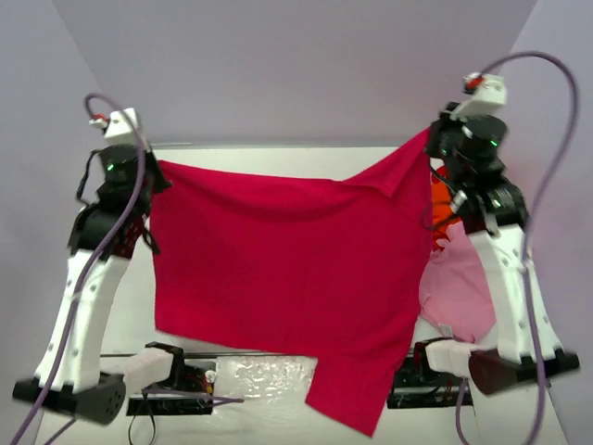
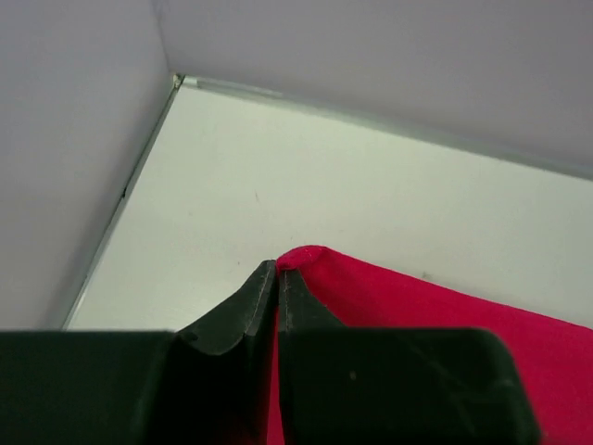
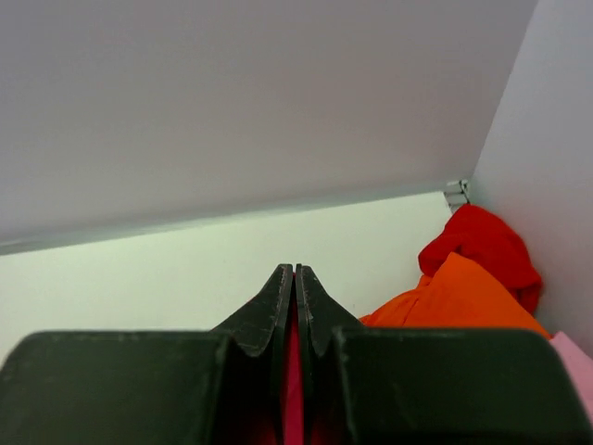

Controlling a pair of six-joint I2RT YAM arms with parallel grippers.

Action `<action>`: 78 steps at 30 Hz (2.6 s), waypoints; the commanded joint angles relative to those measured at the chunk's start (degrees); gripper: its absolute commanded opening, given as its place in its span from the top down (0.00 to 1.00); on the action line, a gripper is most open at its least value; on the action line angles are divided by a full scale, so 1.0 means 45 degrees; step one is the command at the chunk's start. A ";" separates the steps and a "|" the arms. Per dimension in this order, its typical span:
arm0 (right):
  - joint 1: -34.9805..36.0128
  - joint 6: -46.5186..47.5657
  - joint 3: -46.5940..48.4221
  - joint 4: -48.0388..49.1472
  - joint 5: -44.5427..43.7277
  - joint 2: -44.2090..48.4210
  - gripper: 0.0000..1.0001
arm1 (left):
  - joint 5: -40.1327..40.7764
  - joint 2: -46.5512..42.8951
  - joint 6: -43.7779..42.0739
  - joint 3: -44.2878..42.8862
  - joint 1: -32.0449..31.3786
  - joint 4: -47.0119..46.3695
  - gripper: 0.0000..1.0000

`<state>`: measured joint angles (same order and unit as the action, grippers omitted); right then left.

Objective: Fold and stack the t-shirts
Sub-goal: Flatten out the tshirt

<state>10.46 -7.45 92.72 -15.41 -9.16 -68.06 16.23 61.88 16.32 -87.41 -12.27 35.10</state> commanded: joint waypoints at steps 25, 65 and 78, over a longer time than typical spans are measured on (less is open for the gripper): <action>-0.0233 -0.0532 -0.0471 0.5179 0.1707 -0.7198 0.01 | 0.1336 0.5965 -0.0326 -0.0820 -0.0403 -0.6022 0.03; 0.0852 -0.2181 -0.0264 0.4497 0.2928 -1.1940 0.86 | -0.1029 0.9170 0.3150 0.2646 -0.7228 -0.6999 0.23; 0.0957 -0.1653 0.1524 0.3990 0.2550 -1.1548 1.00 | -0.0990 0.9336 0.3401 0.2744 -0.7573 -0.7136 0.23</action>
<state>14.35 -16.20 92.96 1.14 3.40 -124.14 11.79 104.70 30.33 -74.15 -45.58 6.57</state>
